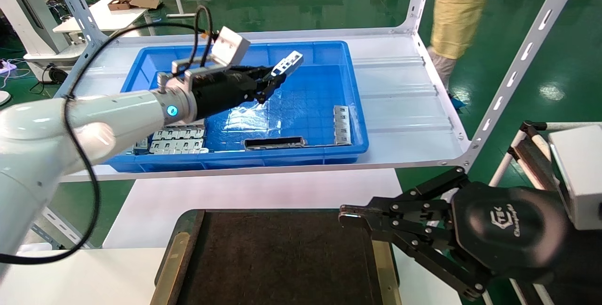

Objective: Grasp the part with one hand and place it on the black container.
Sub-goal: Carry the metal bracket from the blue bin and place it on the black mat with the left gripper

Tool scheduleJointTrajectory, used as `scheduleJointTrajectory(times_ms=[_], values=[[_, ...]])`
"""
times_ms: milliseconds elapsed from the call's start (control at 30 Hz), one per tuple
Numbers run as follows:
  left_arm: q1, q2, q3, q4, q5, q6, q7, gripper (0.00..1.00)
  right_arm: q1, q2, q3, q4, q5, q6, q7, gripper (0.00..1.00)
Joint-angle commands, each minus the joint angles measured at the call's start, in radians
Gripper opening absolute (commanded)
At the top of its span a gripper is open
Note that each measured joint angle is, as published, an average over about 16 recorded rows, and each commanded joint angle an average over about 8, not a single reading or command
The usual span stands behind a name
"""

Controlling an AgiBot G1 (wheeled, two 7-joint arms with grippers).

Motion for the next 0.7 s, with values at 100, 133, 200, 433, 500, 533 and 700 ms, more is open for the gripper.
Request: scheduleJointTrajectory(times_ms=[100,133,200,433,500,533,700], values=[[-0.013,-0.035,-0.022,-0.002,-0.039,0.116,0.015,0.00,0.000,0.000,0.000,0.000,0.000,0.000,0.000,0.00],[-0.012,-0.046,-0.027,-0.004,-0.048,0.154,0.018,0.00,0.000,0.000,0.000,0.000,0.000,0.000,0.000,0.00],[-0.006,-0.069,-0.035,-0.009,-0.064,0.222,0.022,0.00,0.000,0.000,0.000,0.000,0.000,0.000,0.000,0.00],[0.049,-0.139,-0.054,-0.051,-0.106,0.404,-0.004,0.00,0.000,0.000,-0.001,0.000,0.001,0.000,0.000,0.00],[0.072,-0.160,-0.057,-0.079,-0.118,0.447,-0.024,0.00,0.000,0.000,-0.001,0.000,0.001,0.000,-0.001,0.00],[0.085,-0.171,-0.059,-0.097,-0.123,0.469,-0.035,0.00,0.000,0.000,-0.001,0.000,0.001,0.000,-0.001,0.00],[0.170,-0.228,-0.062,-0.223,-0.153,0.583,-0.100,0.00,0.000,0.001,-0.001,0.000,0.001,0.001,-0.001,0.00]])
